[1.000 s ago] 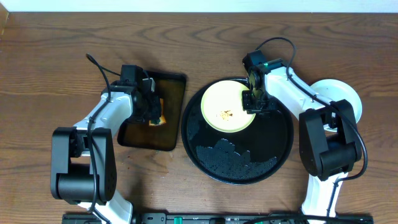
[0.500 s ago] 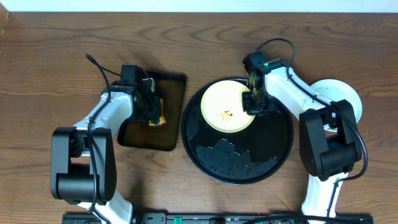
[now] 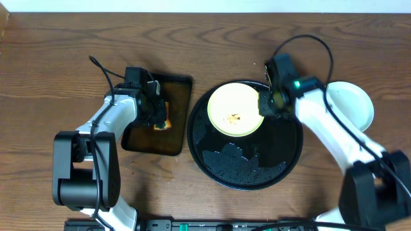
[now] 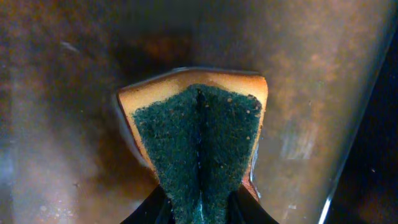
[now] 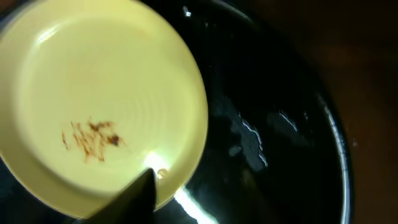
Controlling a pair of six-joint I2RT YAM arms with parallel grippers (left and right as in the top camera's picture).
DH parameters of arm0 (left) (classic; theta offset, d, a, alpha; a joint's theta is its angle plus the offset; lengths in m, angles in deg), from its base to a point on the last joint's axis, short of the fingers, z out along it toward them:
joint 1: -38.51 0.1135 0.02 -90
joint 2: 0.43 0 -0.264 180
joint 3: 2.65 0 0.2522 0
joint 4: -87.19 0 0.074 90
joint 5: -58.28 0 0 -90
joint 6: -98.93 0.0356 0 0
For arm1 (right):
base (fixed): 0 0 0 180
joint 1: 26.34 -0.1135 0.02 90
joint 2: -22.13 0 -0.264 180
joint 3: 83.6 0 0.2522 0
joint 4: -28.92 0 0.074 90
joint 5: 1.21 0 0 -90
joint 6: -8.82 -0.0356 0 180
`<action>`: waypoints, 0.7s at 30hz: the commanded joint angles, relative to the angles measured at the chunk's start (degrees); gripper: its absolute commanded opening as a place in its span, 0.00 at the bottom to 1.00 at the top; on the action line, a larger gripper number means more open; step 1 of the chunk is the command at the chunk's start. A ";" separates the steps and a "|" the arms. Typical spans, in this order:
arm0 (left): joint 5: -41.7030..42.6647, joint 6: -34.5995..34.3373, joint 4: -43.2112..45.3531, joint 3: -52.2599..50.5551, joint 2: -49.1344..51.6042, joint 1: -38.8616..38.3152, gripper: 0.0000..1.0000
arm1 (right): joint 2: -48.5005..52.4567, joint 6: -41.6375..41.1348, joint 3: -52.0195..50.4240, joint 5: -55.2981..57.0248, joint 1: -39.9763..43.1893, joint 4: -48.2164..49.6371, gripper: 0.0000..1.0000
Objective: Clean dirty plates on tray and stack at the side
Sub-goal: 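Hold the yellow plate rim on the tray with the right gripper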
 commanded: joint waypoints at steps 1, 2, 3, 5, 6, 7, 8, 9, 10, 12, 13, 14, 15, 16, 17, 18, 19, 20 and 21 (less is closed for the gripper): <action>-0.11 0.31 -0.87 -1.07 -0.66 -0.07 0.25 | -2.62 2.27 -6.32 0.13 0.48 8.66 0.54; -0.11 0.31 -0.79 -1.07 -0.66 -0.07 0.25 | -2.60 2.69 -7.61 -0.15 0.48 11.76 0.56; -0.11 0.31 -0.76 -1.07 -0.66 -0.07 0.25 | -2.34 2.73 -8.63 -0.09 0.48 14.14 0.57; -0.11 0.31 -0.79 -1.07 -0.66 -0.07 0.25 | -1.60 2.75 -10.05 -0.09 0.57 17.66 0.57; -0.11 0.31 -0.81 -1.07 -0.66 -0.07 0.25 | -0.87 2.73 -10.58 -0.15 0.59 19.41 0.57; -0.11 0.31 -0.81 -1.07 -0.66 -0.07 0.25 | -0.42 2.75 -10.75 -0.13 0.57 20.22 0.57; -0.11 0.31 -0.79 -1.07 -0.66 -0.07 0.25 | 0.42 2.78 -10.80 -0.09 0.57 20.92 0.57; -0.11 0.31 -0.76 -1.07 -0.66 -0.07 0.25 | 1.27 2.75 -10.80 -0.13 0.57 21.55 0.56; -0.11 0.31 -0.76 -1.07 -0.66 -0.07 0.25 | 2.12 2.75 -10.80 -0.11 0.57 21.92 0.56; -0.11 0.31 -0.79 -1.07 -0.66 -0.07 0.25 | 3.85 2.73 -10.80 -0.13 0.57 22.45 0.54; -0.11 0.31 -0.79 -1.07 -0.66 -0.07 0.25 | 4.83 2.73 -10.80 -0.37 0.57 22.84 0.53; -0.11 0.31 -0.79 -1.07 -0.66 -0.07 0.25 | 5.60 2.73 -10.80 -0.92 0.57 23.17 0.52; -0.11 0.31 -0.76 -1.07 -0.66 -0.07 0.25 | 6.38 2.75 -10.80 -1.40 0.57 23.43 0.51; -0.11 0.31 -0.76 -1.07 -0.66 -0.07 0.25 | 7.08 2.73 -10.80 -1.53 0.57 23.56 0.50; -0.11 0.31 -0.79 -1.07 -0.66 -0.07 0.25 | 7.85 2.71 -10.80 -1.57 0.57 23.58 0.50; -0.11 0.31 -0.79 -1.07 -0.66 -0.07 0.25 | 8.55 2.64 -10.80 -1.64 0.57 23.65 0.47; -0.11 0.31 -0.79 -1.07 -0.66 -0.07 0.26 | 9.18 2.51 -10.80 -1.64 0.57 23.67 0.44; -0.11 0.31 -0.79 -1.07 -0.66 -0.07 0.25 | 9.66 2.51 -10.80 -1.62 0.57 23.74 0.39; -0.11 0.31 -0.79 -1.07 -0.66 -0.07 0.25 | 10.10 2.51 -10.80 -1.62 0.57 23.76 0.32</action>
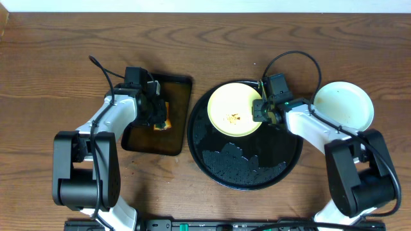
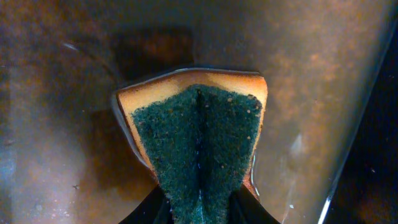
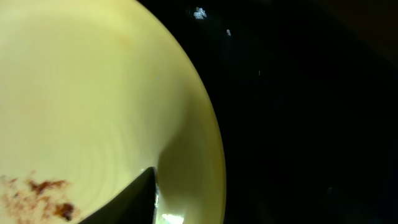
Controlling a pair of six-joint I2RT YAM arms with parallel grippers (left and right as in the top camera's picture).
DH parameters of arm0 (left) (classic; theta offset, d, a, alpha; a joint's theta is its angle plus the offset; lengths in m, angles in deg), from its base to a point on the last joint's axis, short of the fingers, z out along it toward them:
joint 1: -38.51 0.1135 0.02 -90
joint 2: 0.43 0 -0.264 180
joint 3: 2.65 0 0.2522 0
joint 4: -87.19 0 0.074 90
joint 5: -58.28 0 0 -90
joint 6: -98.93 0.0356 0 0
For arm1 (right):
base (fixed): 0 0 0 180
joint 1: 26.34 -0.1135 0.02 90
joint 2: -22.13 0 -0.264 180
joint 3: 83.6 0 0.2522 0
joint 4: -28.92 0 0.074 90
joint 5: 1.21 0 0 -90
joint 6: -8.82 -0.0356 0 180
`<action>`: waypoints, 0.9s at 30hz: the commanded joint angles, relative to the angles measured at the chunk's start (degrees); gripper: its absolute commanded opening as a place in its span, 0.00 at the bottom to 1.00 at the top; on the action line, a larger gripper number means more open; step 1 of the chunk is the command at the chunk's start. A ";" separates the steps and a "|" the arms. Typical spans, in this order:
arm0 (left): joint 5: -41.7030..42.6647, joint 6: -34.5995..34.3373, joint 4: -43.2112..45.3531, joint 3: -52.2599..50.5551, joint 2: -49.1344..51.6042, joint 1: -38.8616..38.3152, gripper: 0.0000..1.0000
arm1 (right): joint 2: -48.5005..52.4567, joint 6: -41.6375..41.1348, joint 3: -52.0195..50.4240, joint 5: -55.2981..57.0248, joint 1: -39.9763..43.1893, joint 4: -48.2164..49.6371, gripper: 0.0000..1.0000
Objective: Clean dirty plates on tray and stack at the side
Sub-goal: 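Hold the yellow plate rim on the tray with the right gripper, then lift the sponge from the black tray with the left gripper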
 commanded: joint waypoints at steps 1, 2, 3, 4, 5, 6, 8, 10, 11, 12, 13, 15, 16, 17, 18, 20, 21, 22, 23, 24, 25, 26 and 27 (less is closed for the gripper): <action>-0.15 0.31 -0.76 -1.07 -0.66 -0.07 0.25 | 1.73 -0.13 -0.35 -0.31 0.57 0.17 0.24; -0.15 0.31 -0.79 -1.07 -0.66 -0.07 0.25 | 1.84 -0.13 -0.35 -0.28 0.57 0.15 0.19; -0.15 0.31 -0.83 -1.07 -0.66 -0.07 0.24 | 1.84 -0.13 -0.35 -0.28 0.57 0.15 0.17; -0.15 0.31 -0.92 -1.07 -0.66 -0.07 0.19 | 1.81 -0.13 -0.35 -0.28 0.57 0.24 0.16; -0.15 0.31 -0.92 -1.07 -0.66 -0.07 0.15 | 1.81 -0.13 -0.35 -0.28 0.57 0.26 0.14; -0.15 0.31 -0.92 -1.07 -0.66 -0.07 0.12 | 1.81 -0.13 -0.35 -0.28 0.57 0.26 0.11; -0.15 0.31 -0.92 -1.07 -0.66 -0.07 0.08 | 1.81 -0.11 -0.35 -0.26 0.59 0.13 0.02; -0.15 0.31 -0.94 -1.07 -0.66 -0.07 0.08 | 1.81 -0.13 -0.35 -0.26 0.57 0.07 0.01; -0.13 0.31 -0.94 -1.07 -0.70 -0.07 0.08 | 1.81 -0.13 -0.35 -0.24 0.57 0.00 0.01; -0.15 0.31 -0.92 -1.07 -0.74 -0.07 0.08 | 1.81 -0.13 -0.35 -0.26 0.57 -0.09 0.01; -0.15 0.31 -0.94 -1.07 -0.96 -0.07 0.07 | 1.81 -0.13 -0.35 -0.26 0.57 -0.24 0.01; -0.15 0.28 -0.94 -1.07 -1.64 -0.07 0.07 | 1.81 -0.13 -0.35 -0.24 0.59 -0.28 0.01; -0.13 0.28 -0.92 -1.07 -2.27 -0.07 0.08 | 1.81 -0.13 -0.35 -0.24 0.57 -0.28 0.01; -0.13 0.31 -0.92 -1.07 -3.04 -0.07 0.08 | 1.81 -0.13 -0.35 -0.24 0.57 -0.31 0.01; -0.13 0.31 -0.92 -1.07 -3.93 -0.07 0.07 | 1.81 -0.11 -0.35 -0.22 0.59 -0.39 0.01; -0.13 0.35 -0.85 -1.07 -6.14 -0.07 0.08 | 1.81 -0.13 -0.35 -0.07 0.63 -0.48 0.01; -0.13 0.35 -0.74 -1.07 -7.41 -0.07 0.08 | 1.81 -0.13 -0.35 -0.07 0.63 -0.50 0.01; -0.13 0.35 -0.66 -1.07 -8.68 -0.07 0.07 | 1.81 -0.13 -0.35 -0.07 0.63 -0.48 0.01; -0.13 0.35 -0.50 -1.07 -9.97 -0.07 0.07 | 1.81 -0.13 -0.35 -0.07 0.63 -0.50 0.01; -0.11 0.35 -0.31 -1.07 -11.19 -0.07 0.08 | 1.81 -0.13 -0.35 -0.07 0.63 -0.50 0.01; -0.13 0.35 -0.07 -1.07 -12.33 -0.07 0.07 | 1.81 -0.13 -0.35 -0.07 0.63 -0.57 0.01; -0.13 0.35 0.22 -1.07 -13.44 -0.07 0.07 | 1.81 -0.13 -0.35 -0.07 0.63 -0.68 0.01; -0.11 0.37 0.50 -1.07 -14.45 -0.07 0.07 | 1.81 -0.11 -0.35 -0.07 0.63 -0.70 0.01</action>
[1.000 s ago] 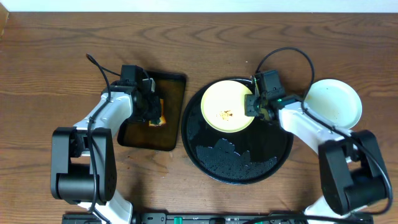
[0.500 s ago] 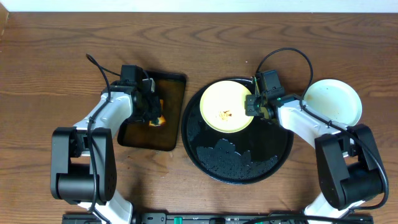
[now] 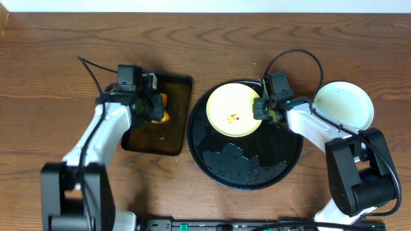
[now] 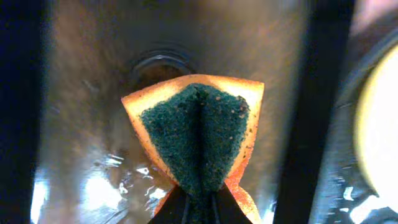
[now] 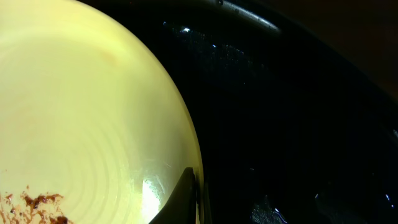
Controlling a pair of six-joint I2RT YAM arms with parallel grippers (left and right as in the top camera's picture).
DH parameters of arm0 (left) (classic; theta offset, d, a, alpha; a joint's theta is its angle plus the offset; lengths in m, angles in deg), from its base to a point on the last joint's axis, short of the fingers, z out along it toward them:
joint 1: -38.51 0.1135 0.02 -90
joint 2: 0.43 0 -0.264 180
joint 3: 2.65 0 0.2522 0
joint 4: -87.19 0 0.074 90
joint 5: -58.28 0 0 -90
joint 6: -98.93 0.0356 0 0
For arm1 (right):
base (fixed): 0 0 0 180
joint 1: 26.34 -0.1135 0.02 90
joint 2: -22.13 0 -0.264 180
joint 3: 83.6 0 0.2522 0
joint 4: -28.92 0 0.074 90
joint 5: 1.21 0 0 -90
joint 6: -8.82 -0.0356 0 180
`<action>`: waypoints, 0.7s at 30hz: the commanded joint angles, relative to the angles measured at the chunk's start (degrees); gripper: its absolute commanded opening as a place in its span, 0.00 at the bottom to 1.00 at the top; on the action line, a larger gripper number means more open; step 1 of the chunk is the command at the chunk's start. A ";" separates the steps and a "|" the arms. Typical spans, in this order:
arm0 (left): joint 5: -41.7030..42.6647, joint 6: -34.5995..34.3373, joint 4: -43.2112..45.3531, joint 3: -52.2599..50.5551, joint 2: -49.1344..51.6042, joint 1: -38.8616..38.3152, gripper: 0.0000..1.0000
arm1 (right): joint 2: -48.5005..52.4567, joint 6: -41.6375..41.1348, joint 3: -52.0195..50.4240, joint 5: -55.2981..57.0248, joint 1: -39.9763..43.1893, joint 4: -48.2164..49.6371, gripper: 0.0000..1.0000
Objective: Clean dirty plates on tray and stack at the side
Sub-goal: 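Lift the sponge from the black tray with the left gripper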
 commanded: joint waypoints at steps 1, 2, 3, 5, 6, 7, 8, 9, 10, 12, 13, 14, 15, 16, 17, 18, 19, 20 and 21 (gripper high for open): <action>-0.09 0.33 0.79 0.20 -3.85 -0.07 0.08 | 1.57 0.31 -0.83 0.17 -0.09 -1.40 0.01; -0.11 0.33 1.20 0.20 -4.72 -0.07 0.07 | 1.57 0.31 -0.83 0.17 -0.09 -1.40 0.01; -0.11 0.35 1.68 0.20 -5.49 -0.07 0.07 | 1.57 0.33 -0.83 0.17 -0.09 -1.40 0.01; -0.11 0.42 2.89 0.20 -6.88 -0.07 0.08 | 1.57 0.31 -0.83 0.17 -0.09 -1.40 0.01; -0.11 0.94 3.65 0.20 -7.52 -0.07 0.08 | 1.57 0.33 -0.83 0.17 -0.09 -1.40 0.01; -0.11 1.55 4.52 0.20 -8.17 -0.07 0.07 | 1.57 0.31 -0.83 0.20 -0.09 -1.40 0.01; -0.13 2.25 5.57 0.20 -8.81 -0.07 0.07 | 1.57 0.31 -0.83 0.17 -0.09 -1.42 0.01; -0.13 2.78 6.99 0.20 -9.51 -0.07 0.08 | 1.57 0.31 -0.83 0.17 -0.09 -1.53 0.01; -0.15 3.17 8.31 0.20 -10.05 -0.07 0.07 | 1.57 0.31 -0.83 0.17 -0.09 -1.57 0.01; -0.17 3.41 10.64 0.20 -11.06 -0.07 0.08 | 1.57 0.31 -0.83 0.17 -0.09 -1.62 0.01; -0.17 3.39 11.87 0.20 -11.50 -0.07 0.08 | 1.57 0.31 -0.83 0.17 -0.09 -1.62 0.01; -0.17 3.37 13.05 0.20 -11.98 -0.07 0.08 | 1.57 0.31 -0.83 0.17 -0.09 -1.60 0.01; -0.20 3.37 14.12 0.20 -12.35 -0.07 0.07 | 1.57 0.31 -0.83 0.17 -0.09 -1.60 0.01; -0.20 3.37 15.04 0.20 -12.72 -0.07 0.07 | 1.57 0.31 -0.83 0.17 -0.09 -1.60 0.01; -0.20 3.34 15.85 0.20 -13.00 -0.07 0.08 | 1.57 0.31 -0.83 0.17 -0.09 -1.60 0.01; -0.20 3.34 16.46 0.20 -13.25 -0.07 0.07 | 1.57 0.31 -0.83 0.17 -0.09 -1.60 0.01; -0.20 3.32 16.94 0.20 -13.35 -0.07 0.08 | 1.57 0.31 -0.83 0.17 -0.09 -1.60 0.01; -0.22 3.32 17.20 0.20 -13.38 -0.07 0.08 | 1.57 0.31 -0.83 0.17 -0.09 -1.60 0.01; -0.20 3.32 17.22 0.20 -13.38 -0.07 0.07 | 1.57 0.31 -0.83 0.17 -0.09 -1.60 0.01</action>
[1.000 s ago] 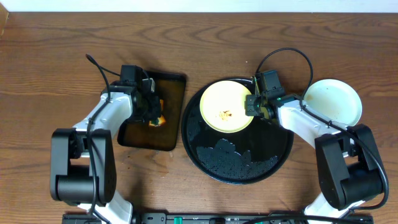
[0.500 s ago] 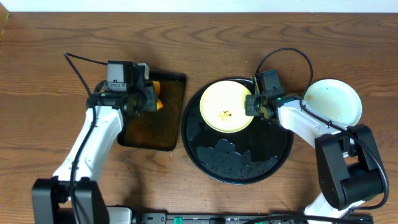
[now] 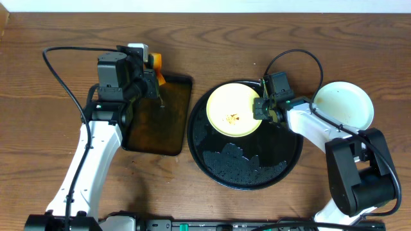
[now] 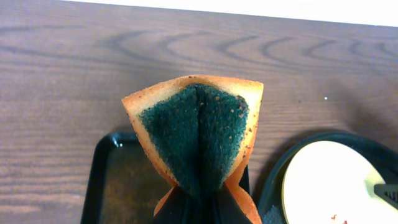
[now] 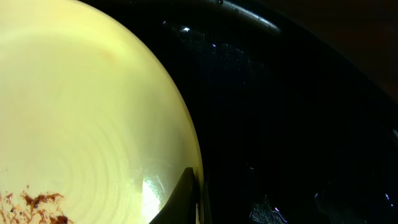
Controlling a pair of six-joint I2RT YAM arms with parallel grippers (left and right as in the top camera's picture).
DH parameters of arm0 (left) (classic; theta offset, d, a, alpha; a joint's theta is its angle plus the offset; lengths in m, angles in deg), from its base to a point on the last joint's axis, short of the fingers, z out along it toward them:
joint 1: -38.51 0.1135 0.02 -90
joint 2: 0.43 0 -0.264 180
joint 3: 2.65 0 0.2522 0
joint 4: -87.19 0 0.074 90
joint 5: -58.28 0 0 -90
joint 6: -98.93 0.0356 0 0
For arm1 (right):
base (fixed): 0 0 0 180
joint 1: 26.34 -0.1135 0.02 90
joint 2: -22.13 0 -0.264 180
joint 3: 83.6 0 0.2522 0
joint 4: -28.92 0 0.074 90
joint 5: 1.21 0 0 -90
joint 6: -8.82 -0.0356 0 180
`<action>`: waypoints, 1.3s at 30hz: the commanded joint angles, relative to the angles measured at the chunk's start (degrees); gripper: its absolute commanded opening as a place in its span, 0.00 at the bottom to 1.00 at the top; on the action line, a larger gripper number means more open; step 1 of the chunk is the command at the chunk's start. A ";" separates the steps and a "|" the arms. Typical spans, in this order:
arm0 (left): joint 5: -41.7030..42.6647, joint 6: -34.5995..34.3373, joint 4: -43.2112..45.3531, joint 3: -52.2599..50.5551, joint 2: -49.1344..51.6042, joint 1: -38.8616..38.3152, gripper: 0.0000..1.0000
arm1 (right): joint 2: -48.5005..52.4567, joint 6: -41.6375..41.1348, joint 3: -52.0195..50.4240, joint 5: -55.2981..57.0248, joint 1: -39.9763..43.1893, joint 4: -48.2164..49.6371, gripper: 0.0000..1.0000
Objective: Clean dirty plates on tray and stack at the side
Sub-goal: 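Lift the sponge from the black tray with the left gripper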
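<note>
My left gripper (image 4: 200,202) is shut on a folded orange sponge (image 4: 198,132) with a green scouring face, held up in the air over the far edge of the small dark tray (image 3: 168,122). The sponge (image 3: 154,61) shows orange beside the left wrist. A pale yellow plate (image 3: 235,109) with brown crumbs at its middle lies on the round black tray (image 3: 282,160). My right gripper (image 5: 194,198) is shut on that plate's right rim, one finger inside the plate (image 5: 81,124).
A clean white plate (image 3: 343,104) sits on the wooden table to the right of the round tray. Water shines on the black tray's floor. The small dark tray holds brownish liquid. Bare wood lies at the back and left.
My left gripper has risen with the sponge from just above the small tray's liquid to well above it, now facing the table's far side. The right gripper and yellow plate have not moved.
The left gripper held the sponge low in the small tray at the first two moments, then lifted off the liquid, and now high above. The right gripper stood open at the yellow plate's rim, moved closer over it, then was shut on the rim and stays so.
</note>
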 commanded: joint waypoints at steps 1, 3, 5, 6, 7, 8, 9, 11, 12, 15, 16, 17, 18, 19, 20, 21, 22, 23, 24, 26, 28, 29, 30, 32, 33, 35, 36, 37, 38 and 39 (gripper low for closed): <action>-0.20 0.96 0.28 0.22 -0.79 -0.04 0.08 | 1.57 0.31 -0.92 0.20 -0.09 -1.38 0.01; -0.17 0.87 -1.03 0.22 -0.79 -0.04 0.08 | 1.57 0.31 -0.92 0.20 -0.09 -1.38 0.01; -0.20 0.48 -3.41 0.22 -0.50 -0.04 0.08 | 1.57 0.31 -0.92 0.20 -0.09 -1.38 0.01; -0.22 0.48 -5.03 0.22 -0.11 -0.04 0.07 | 1.57 0.31 -0.92 0.20 -0.09 -1.38 0.01; -0.50 0.24 -6.82 0.20 0.46 -0.04 0.07 | 1.57 0.31 -0.92 0.20 -0.09 -1.38 0.01; -0.94 -0.28 -8.63 0.22 1.25 -0.04 0.07 | 1.57 0.31 -0.92 0.20 -0.09 -1.38 0.01; -1.42 -0.98 -10.40 0.22 2.21 -0.04 0.08 | 1.57 0.31 -0.92 0.17 -0.09 -1.38 0.01; -1.60 -2.12 -13.53 0.22 4.70 -0.04 0.07 | 1.57 0.31 -0.92 0.17 -0.09 -1.55 0.01; -1.60 -2.93 -14.71 0.20 6.05 -0.04 0.08 | 1.57 0.31 -0.92 0.17 -0.09 -1.66 0.01; -1.20 -4.52 -17.03 0.22 9.68 -0.11 0.07 | 1.57 0.31 -0.92 0.17 -0.09 -2.12 0.01; -0.44 -4.68 -17.40 0.24 10.38 -0.11 0.08 | 1.57 0.31 -0.92 0.17 -0.09 -2.27 0.01; 0.15 -4.68 -17.70 0.26 10.75 -0.11 0.07 | 1.57 0.31 -0.92 0.17 -0.09 -2.45 0.01; 0.11 -4.70 -18.12 0.42 10.82 -0.20 0.07 | 1.57 0.31 -0.92 0.17 -0.09 -2.67 0.01; 0.02 -4.66 -18.69 0.81 10.82 -0.39 0.07 | 1.57 0.31 -0.92 0.17 -0.09 -2.89 0.01; 0.07 -4.63 -19.69 1.60 10.82 -0.61 0.07 | 1.57 0.31 -0.92 0.17 -0.09 -3.06 0.01; 0.07 -4.37 -21.00 2.64 10.82 -0.96 0.07 | 1.57 0.31 -0.92 0.17 -0.09 -3.21 0.01; 0.07 -3.85 -22.43 3.76 10.82 -1.49 0.07 | 1.57 0.31 -0.92 0.17 -0.09 -3.34 0.01; 0.00 -3.34 -24.30 5.35 10.82 -2.29 0.07 | 1.57 0.33 -0.92 0.17 -0.13 -3.52 0.01; -0.11 -3.32 -25.11 6.14 10.82 -2.73 0.07 | 1.57 0.33 -0.92 0.17 -0.22 -3.61 0.01; -0.11 -3.34 -26.71 8.20 10.91 -4.31 0.08 | 1.57 0.33 -0.92 0.17 -0.37 -3.67 0.01; -0.11 -3.37 -27.67 10.23 11.19 -6.40 0.07 | 1.57 0.33 -0.92 0.17 -0.37 -3.69 0.01; -0.11 -3.34 -27.87 11.02 11.41 -7.39 0.07 | 1.57 0.33 -0.92 0.17 -0.37 -3.72 0.01; -0.09 -3.34 -27.89 11.69 11.69 -8.39 0.07 | 1.57 0.33 -0.92 0.17 -0.37 -3.74 0.01; -0.07 -2.38 -27.56 12.94 12.35 -10.73 0.07 | 1.57 0.33 -0.92 0.17 -0.37 -3.82 0.01; 0.11 -1.57 -26.80 13.27 12.70 -12.04 0.07 | 1.57 0.33 -0.92 0.17 -0.37 -3.89 0.01; 0.90 -0.24 -24.24 13.38 13.38 -14.80 0.07 | 1.57 0.33 -0.92 0.15 -0.37 -3.98 0.01; 1.25 -0.13 -22.82 13.38 13.97 -16.22 0.07 | 1.57 0.33 -0.92 0.15 -0.37 -4.00 0.01; 1.62 -0.15 -21.49 13.38 14.60 -17.62 0.07 | 1.57 0.33 -0.92 0.15 -0.37 -4.04 0.01; 1.60 -0.37 -20.31 13.38 15.41 -19.02 0.07 | 1.57 0.33 -0.92 0.15 -0.37 -4.07 0.01; 1.60 -0.37 -19.32 13.38 16.24 -20.17 0.07 | 1.57 0.33 -0.92 0.15 -0.37 -4.13 0.01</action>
